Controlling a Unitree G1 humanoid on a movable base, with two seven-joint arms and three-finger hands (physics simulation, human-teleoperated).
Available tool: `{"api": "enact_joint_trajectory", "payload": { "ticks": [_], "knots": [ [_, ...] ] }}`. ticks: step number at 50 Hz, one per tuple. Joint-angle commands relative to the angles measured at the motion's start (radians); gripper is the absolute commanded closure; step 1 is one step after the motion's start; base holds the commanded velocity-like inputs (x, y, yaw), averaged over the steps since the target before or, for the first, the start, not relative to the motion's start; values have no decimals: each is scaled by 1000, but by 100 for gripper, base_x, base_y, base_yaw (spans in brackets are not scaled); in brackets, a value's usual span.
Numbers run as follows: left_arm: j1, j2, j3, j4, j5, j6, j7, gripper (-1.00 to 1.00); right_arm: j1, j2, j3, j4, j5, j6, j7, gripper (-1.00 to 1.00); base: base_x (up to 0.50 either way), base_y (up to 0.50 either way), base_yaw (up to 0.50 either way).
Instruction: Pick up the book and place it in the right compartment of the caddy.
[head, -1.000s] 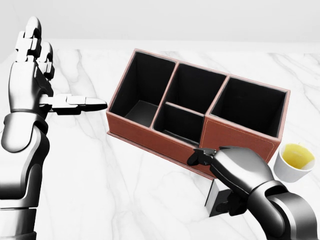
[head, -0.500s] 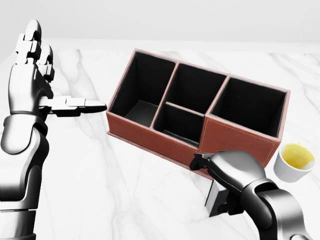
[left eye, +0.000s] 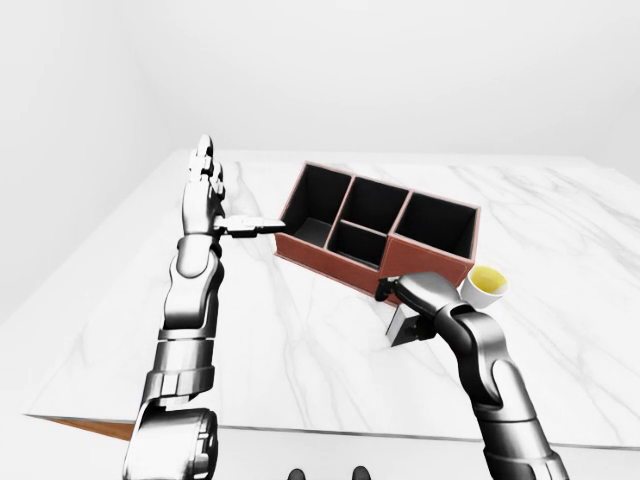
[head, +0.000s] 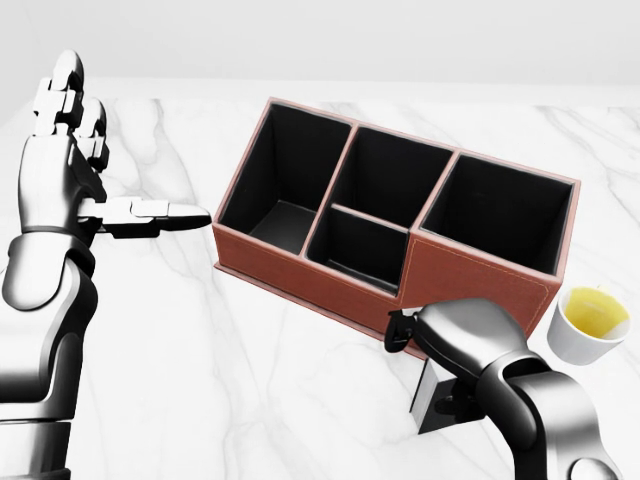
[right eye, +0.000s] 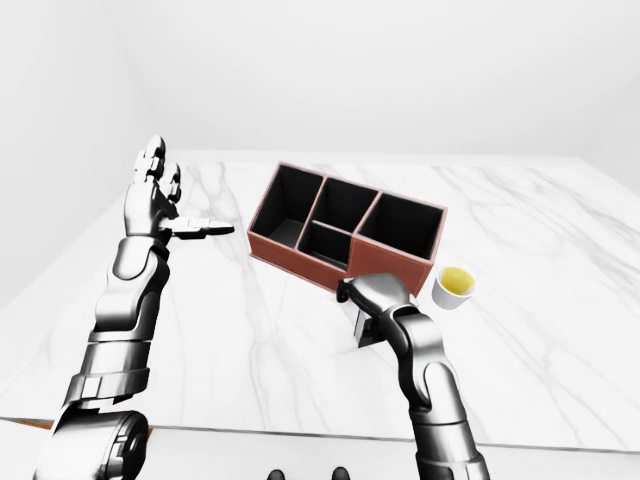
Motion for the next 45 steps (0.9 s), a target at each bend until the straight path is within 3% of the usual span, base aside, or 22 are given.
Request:
{"api": "enact_joint_trajectory", "payload": {
  "ticks": [1,37,45],
  "knots": [
    [-1,3,2,9,-3,0,0,-100,-10,-7,-2,23,-16,0,-11,-9,0,0,0],
    [5,9,7,48,-13,0,-8,-100,-83,-36,7,249,-90,0,-117,-10,0,0,0],
    [2,10,7,64,-15,-10,-8,-100,-76,-42,8,271,-98,0,-123,-10,0,0,0]
  ]
}}
